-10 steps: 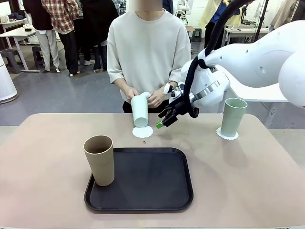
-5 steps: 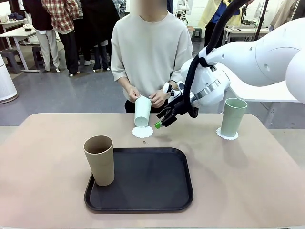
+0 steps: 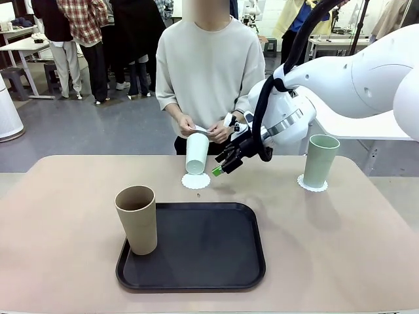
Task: Place coasters on the table and set cups on them.
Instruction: Take one Reusable plastic cup from the Flat Tray and place it on a coaster set by the human.
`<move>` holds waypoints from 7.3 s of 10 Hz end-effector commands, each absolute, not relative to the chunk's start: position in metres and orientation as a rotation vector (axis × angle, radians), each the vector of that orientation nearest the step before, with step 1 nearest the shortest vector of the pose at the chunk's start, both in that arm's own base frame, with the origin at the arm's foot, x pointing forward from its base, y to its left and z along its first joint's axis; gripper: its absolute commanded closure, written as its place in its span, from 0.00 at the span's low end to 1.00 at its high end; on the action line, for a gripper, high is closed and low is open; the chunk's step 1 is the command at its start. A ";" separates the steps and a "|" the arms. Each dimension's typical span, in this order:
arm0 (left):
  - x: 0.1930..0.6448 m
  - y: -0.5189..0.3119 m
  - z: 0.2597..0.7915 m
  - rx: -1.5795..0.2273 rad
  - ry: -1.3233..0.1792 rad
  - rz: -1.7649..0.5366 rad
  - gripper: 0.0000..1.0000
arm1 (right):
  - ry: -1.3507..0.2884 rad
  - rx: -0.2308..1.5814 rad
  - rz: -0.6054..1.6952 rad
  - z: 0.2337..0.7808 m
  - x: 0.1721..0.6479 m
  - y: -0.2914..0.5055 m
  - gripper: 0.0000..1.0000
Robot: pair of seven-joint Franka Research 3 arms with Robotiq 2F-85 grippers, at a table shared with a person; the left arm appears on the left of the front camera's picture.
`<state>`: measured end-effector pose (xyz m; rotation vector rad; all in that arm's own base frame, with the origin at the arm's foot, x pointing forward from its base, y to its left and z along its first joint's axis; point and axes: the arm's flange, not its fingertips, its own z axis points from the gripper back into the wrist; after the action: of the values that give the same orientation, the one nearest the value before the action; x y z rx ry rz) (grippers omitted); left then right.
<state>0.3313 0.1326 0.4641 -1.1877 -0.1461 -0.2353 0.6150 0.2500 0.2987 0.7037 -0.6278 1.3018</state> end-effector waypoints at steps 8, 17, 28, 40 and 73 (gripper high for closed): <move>0.330 0.134 0.466 -1.199 -0.154 -0.240 0.00 | -0.227 0.392 1.116 0.434 0.582 0.296 0.00; 0.330 0.134 0.466 -1.199 -0.154 -0.240 0.00 | -0.218 0.126 0.810 0.477 0.576 0.330 0.00; 0.330 0.134 0.466 -1.199 -0.154 -0.240 0.00 | -0.050 -0.059 0.228 0.397 0.626 0.433 0.00; 0.330 0.134 0.466 -1.199 -0.154 -0.240 0.00 | -0.382 -0.108 -0.065 0.350 0.650 0.440 0.00; 0.330 0.134 0.466 -1.199 -0.154 -0.240 0.00 | -0.959 1.232 1.000 0.415 0.588 0.306 0.15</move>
<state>0.3314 0.1325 0.4643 -1.1877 -0.1458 -0.2357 0.6228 0.3247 0.4487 1.0860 -0.8254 0.8726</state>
